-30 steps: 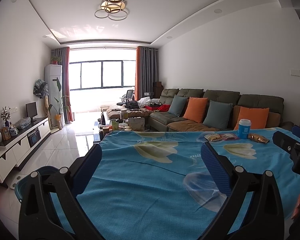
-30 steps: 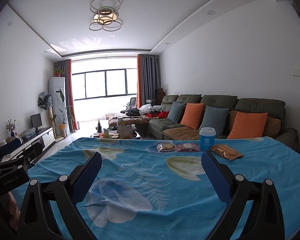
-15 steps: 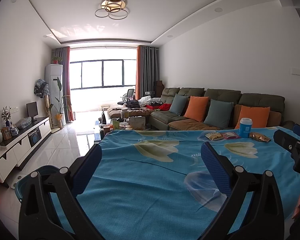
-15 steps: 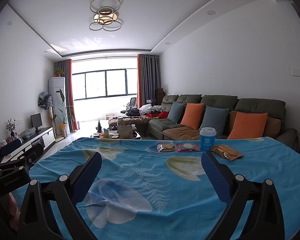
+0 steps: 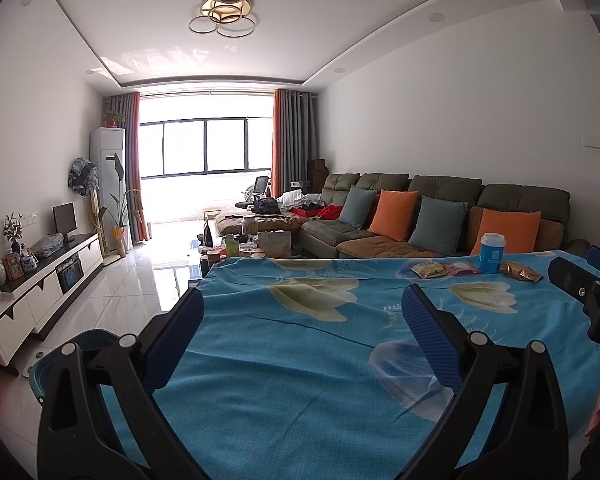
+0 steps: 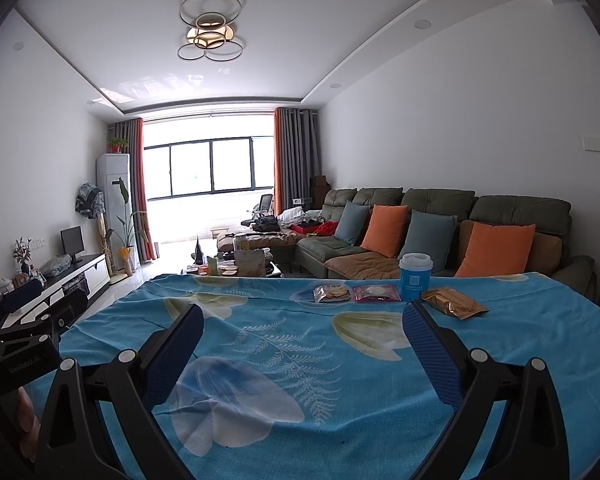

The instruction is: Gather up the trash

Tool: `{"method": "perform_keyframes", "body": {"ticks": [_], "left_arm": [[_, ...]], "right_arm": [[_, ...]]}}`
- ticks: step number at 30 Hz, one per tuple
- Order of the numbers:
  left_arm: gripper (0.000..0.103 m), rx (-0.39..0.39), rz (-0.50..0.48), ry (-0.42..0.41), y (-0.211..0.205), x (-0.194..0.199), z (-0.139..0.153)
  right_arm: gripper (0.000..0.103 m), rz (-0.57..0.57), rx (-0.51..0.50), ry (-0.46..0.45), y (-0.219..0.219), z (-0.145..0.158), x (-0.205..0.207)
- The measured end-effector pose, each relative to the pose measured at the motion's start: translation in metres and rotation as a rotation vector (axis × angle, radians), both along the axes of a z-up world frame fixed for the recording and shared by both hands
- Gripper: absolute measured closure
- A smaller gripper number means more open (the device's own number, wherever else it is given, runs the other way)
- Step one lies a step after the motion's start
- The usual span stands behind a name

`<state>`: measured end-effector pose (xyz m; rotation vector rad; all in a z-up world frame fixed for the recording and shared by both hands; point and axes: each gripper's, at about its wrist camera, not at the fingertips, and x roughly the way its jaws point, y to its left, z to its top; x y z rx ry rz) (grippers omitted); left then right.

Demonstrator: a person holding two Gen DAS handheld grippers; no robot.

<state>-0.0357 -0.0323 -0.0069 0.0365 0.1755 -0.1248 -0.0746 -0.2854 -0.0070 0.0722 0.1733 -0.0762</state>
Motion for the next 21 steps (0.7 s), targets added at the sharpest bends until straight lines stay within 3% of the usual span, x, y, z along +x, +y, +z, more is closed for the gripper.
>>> {"method": "perform_keyframes", "body": {"ticks": [21], "left_arm": [[0.006, 0.013, 0.0, -0.002, -0.0012, -0.0007, -0.0004]], "right_arm": [[0.007, 0.001, 0.005, 0.003, 0.0, -0.0015, -0.0007]]}}
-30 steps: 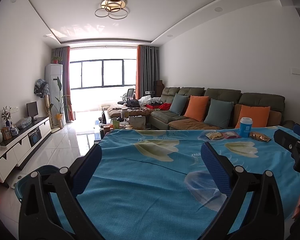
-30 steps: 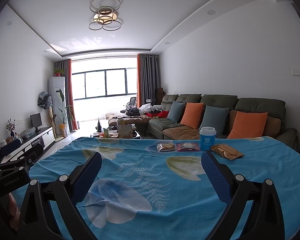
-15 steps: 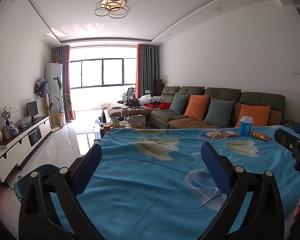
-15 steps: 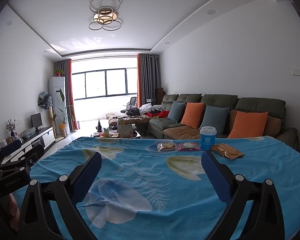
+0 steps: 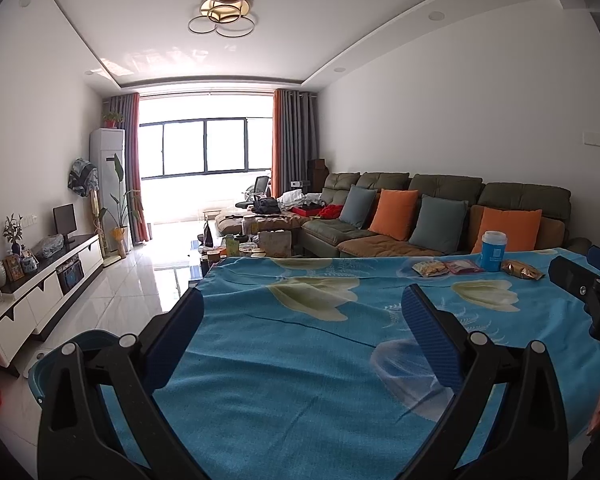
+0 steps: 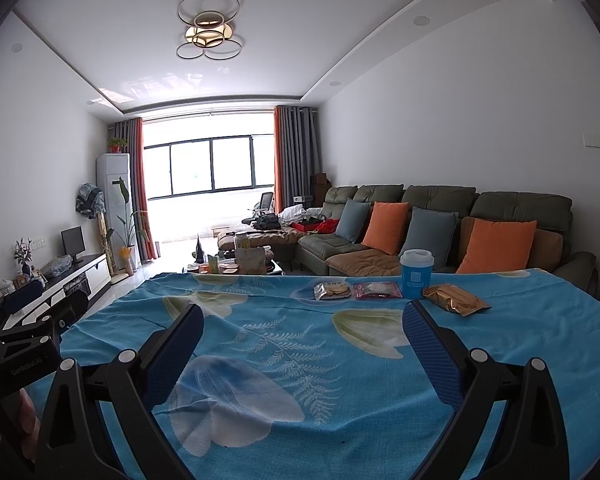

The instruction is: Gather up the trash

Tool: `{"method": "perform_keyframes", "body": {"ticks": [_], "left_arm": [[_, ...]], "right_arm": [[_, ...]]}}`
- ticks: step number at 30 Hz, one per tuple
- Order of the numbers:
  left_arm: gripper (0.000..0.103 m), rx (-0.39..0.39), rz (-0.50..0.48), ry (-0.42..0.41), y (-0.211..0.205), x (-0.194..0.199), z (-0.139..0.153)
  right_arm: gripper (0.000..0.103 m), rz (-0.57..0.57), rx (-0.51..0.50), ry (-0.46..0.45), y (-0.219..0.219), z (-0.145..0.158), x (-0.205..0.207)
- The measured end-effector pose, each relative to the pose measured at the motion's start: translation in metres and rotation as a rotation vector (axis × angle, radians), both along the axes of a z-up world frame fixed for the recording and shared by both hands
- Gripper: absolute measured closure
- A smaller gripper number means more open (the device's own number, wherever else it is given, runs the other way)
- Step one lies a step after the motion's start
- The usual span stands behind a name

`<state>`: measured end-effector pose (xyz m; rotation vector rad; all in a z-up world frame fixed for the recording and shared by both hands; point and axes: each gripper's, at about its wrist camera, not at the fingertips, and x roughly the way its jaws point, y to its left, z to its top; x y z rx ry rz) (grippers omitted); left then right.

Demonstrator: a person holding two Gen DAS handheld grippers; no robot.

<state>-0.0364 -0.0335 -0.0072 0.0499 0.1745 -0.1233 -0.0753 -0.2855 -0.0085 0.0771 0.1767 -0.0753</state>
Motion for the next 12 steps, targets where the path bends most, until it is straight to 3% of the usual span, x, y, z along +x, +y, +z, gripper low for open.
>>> {"method": "perform_keyframes", "body": {"ticks": [3, 6, 12], "left_arm": [[0.006, 0.01, -0.011, 0.012, -0.002, 0.002, 0.0], [0.006, 0.032, -0.02, 0.075, -0.004, 0.016, -0.001], [0.006, 0.03, -0.037, 0.373, 0.0, 0.092, -0.017]], "right_arm": [[0.007, -0.001, -0.001, 0.003, 0.0, -0.001, 0.0], [0.007, -0.004, -0.001, 0.028, -0.005, -0.003, 0.004], [0.007, -0.025, 0.018, 0.127, -0.029, -0.009, 0.024]]}}
